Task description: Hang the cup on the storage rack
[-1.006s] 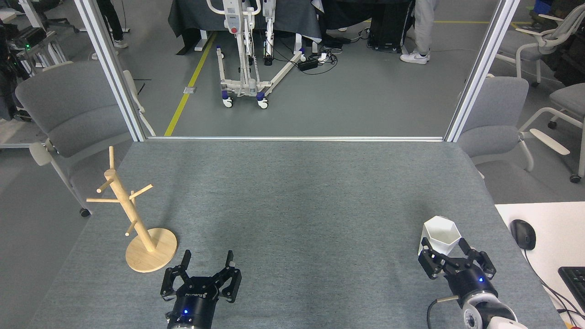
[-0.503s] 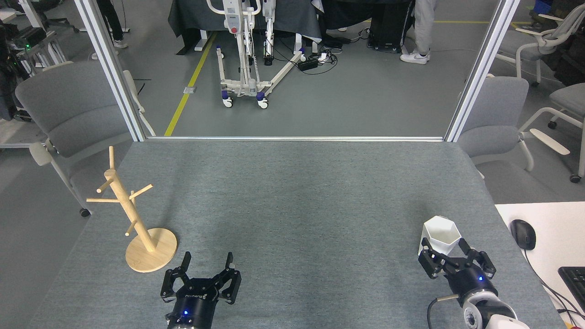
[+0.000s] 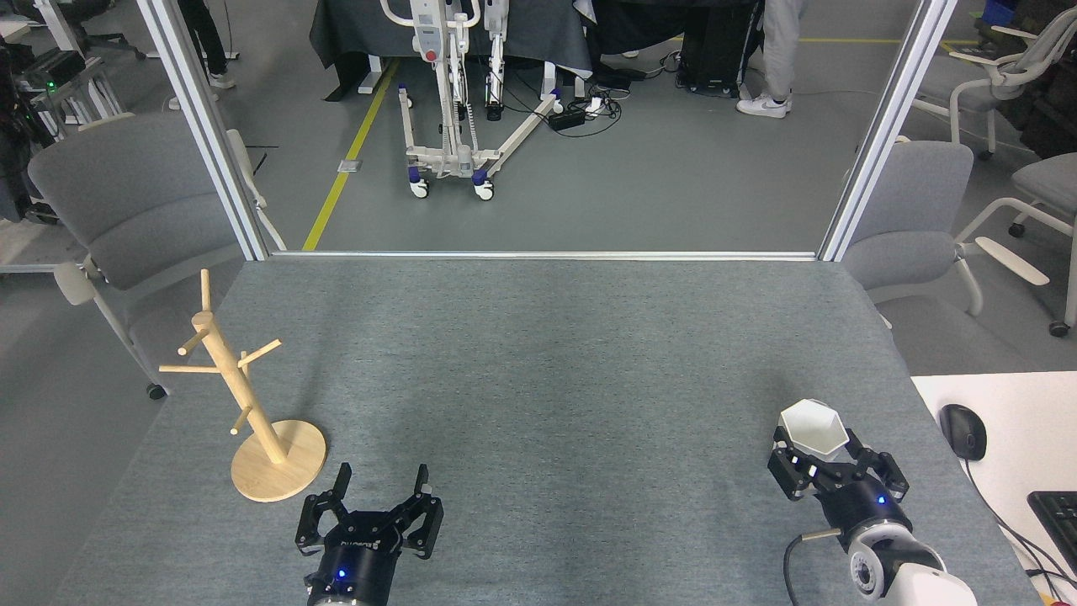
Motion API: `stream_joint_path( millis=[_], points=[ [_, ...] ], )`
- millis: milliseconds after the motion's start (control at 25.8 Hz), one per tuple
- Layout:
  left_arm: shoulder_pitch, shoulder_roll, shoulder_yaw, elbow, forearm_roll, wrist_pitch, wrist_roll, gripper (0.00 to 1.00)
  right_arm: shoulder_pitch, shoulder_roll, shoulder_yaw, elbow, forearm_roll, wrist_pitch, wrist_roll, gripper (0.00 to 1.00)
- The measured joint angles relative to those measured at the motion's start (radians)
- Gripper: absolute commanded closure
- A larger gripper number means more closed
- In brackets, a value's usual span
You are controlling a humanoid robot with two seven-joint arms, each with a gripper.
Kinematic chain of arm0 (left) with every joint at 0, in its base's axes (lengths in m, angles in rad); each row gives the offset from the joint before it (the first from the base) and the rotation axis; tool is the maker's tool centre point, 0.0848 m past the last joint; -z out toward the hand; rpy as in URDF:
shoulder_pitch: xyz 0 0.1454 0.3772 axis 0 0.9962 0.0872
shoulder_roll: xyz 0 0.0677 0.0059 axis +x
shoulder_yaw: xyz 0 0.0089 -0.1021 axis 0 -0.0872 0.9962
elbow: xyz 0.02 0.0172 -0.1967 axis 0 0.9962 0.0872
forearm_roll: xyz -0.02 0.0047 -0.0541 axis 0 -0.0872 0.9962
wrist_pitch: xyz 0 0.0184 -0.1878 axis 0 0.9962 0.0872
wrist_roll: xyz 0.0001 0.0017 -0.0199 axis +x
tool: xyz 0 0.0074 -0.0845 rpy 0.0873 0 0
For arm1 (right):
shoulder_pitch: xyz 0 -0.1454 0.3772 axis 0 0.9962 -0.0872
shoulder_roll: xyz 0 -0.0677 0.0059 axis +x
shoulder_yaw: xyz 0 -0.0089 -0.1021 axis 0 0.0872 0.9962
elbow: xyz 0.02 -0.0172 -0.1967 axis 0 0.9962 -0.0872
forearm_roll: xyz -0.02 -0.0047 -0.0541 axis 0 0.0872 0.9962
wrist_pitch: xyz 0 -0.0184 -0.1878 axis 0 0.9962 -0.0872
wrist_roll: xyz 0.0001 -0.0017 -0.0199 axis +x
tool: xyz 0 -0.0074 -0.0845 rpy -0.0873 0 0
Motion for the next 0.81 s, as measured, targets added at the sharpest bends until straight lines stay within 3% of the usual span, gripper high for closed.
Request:
stream_joint_path(
  millis=[813],
  points=[
    [-0.005, -0.001, 0.000, 0.019, 0.000, 0.000, 0.000, 0.00, -0.067, -0.002, 0.001, 0.097, 0.029, -0.001, -0.003, 0.00]
  ],
)
